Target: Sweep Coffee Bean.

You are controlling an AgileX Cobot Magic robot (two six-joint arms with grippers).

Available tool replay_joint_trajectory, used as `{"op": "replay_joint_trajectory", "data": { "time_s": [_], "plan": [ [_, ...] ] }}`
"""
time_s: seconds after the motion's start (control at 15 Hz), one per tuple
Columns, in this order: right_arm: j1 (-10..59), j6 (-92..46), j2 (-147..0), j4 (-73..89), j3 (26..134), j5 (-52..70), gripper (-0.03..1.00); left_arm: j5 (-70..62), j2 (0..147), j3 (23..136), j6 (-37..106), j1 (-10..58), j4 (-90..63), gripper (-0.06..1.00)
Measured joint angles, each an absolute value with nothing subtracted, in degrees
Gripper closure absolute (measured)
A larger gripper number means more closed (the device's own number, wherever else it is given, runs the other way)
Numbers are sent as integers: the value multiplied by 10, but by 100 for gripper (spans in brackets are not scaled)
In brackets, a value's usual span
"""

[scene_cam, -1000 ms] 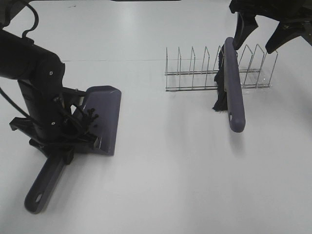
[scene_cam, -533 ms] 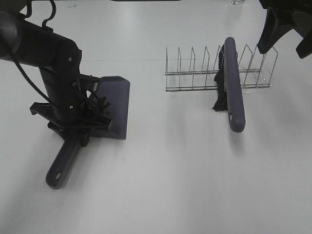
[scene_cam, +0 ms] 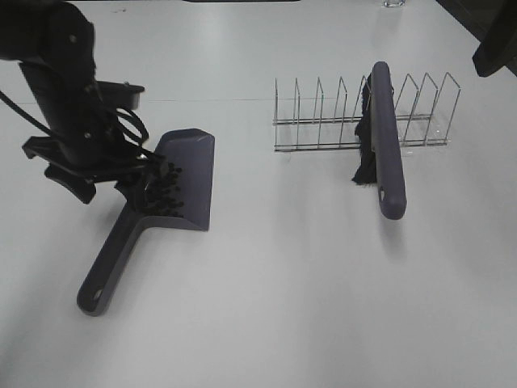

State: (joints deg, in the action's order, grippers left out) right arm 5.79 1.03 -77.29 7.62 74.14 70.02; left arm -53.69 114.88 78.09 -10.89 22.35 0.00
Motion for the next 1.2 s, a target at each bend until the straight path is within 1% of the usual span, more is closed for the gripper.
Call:
{"op": "replay_joint_trajectory", "data": {
  "time_s": [0.27,0.4,0.47,0.67,0.73,0.8,0.87,1.07,1.2],
  "plan": [
    [58,19,-705,72,688,701,31,-552,1077,780,-35,97,-46,32],
    [58,19,-663,72,653,701,31,-560,1018,749,-12,65,-48,32],
    [58,19,-647,72,642,701,31,-560,998,733,-10,61,-48,32],
    [58,19,-551,68,577,701,31,-549,851,602,-6,47,-40,32],
    [58,19,-510,65,553,701,31,-544,788,553,-6,47,-34,32],
    [58,19,-426,52,511,702,31,-540,677,484,-6,47,-26,32],
    [58,19,-407,49,503,702,31,-539,647,469,-6,47,-23,32],
    [58,19,-274,27,453,703,31,-543,486,410,-6,47,-7,32],
    [58,26,-201,7,421,703,31,-573,395,380,-7,47,-7,32]
  ]
}}
